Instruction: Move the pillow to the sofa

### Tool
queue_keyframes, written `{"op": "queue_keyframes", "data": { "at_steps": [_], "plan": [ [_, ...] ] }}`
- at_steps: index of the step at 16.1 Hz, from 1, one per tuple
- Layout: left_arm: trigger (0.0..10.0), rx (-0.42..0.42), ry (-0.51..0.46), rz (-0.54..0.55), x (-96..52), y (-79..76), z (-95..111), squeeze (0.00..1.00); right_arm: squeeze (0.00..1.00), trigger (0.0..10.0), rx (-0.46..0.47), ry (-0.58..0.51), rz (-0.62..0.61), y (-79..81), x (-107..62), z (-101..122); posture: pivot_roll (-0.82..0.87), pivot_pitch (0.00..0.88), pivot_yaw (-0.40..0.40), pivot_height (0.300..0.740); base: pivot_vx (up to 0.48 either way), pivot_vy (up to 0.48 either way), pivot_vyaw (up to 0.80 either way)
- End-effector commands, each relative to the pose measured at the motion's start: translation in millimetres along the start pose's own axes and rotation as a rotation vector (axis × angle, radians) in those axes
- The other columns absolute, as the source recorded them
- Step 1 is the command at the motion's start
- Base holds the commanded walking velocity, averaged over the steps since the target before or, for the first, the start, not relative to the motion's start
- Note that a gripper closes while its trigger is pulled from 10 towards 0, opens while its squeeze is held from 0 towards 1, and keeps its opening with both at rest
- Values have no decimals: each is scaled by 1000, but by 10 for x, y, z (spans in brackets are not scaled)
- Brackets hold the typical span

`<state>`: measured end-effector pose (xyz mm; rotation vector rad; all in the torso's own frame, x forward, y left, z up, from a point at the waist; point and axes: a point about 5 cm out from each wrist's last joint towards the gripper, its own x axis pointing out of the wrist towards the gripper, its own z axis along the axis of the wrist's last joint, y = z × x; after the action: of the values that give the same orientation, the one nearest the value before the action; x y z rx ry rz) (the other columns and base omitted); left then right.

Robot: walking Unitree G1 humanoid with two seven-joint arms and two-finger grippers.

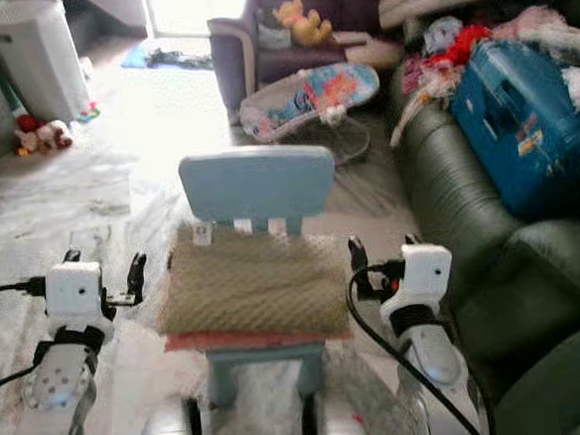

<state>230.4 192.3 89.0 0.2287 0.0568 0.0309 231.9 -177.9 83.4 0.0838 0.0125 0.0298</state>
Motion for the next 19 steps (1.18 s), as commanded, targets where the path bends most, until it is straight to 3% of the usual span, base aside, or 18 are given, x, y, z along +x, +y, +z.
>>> {"op": "queue_keyframes", "data": {
  "at_steps": [1,12,19],
  "plan": [
    [10000,9,2,-2,10,-10,7,0,0,10000,6,8,-9,-35,-7,-6,-12,0,-65,624,0,0,0],
    [10000,45,-3,25,48,9,27,0,0,10000,7,24,22,-14,41,-30,-1,0,-72,624,0,0,0],
    [10000,33,-6,21,82,-16,40,0,0,10000,-6,21,35,-16,68,-6,-11,0,-74,624,293,0,0]
  ]
}}
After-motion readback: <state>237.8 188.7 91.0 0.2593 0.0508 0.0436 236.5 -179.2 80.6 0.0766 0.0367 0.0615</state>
